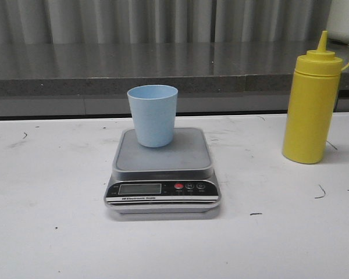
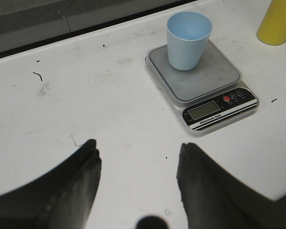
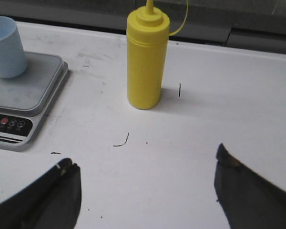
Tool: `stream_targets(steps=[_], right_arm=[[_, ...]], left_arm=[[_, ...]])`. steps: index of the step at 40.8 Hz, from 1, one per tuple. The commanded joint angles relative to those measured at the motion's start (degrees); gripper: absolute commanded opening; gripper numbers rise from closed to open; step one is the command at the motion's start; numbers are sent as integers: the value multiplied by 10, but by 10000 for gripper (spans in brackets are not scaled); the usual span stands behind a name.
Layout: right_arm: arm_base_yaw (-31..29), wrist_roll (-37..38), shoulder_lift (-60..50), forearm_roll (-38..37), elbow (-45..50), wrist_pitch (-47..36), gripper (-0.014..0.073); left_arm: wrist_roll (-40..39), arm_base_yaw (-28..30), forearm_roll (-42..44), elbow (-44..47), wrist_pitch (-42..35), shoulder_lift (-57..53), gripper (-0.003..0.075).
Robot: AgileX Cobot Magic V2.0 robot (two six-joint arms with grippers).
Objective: Pour seasoning into cup on scale with both arms
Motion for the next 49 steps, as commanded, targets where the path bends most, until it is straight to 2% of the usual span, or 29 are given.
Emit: stream_targets(steps=[1, 14, 35, 49], right_arm=[[0, -8, -15, 4, -22, -27, 589], [0, -8, -21, 4, -22, 12, 589], [0, -8, -21, 4, -22, -53, 589], [0, -8, -21, 4, -22, -55, 587]], left_arm=[[-2, -4, -3, -15, -39, 2, 365], [-2, -4, -3, -15, -39, 2, 365], [-2, -4, -3, -15, -39, 2, 365], [-2, -4, -3, -15, -38, 2, 363]])
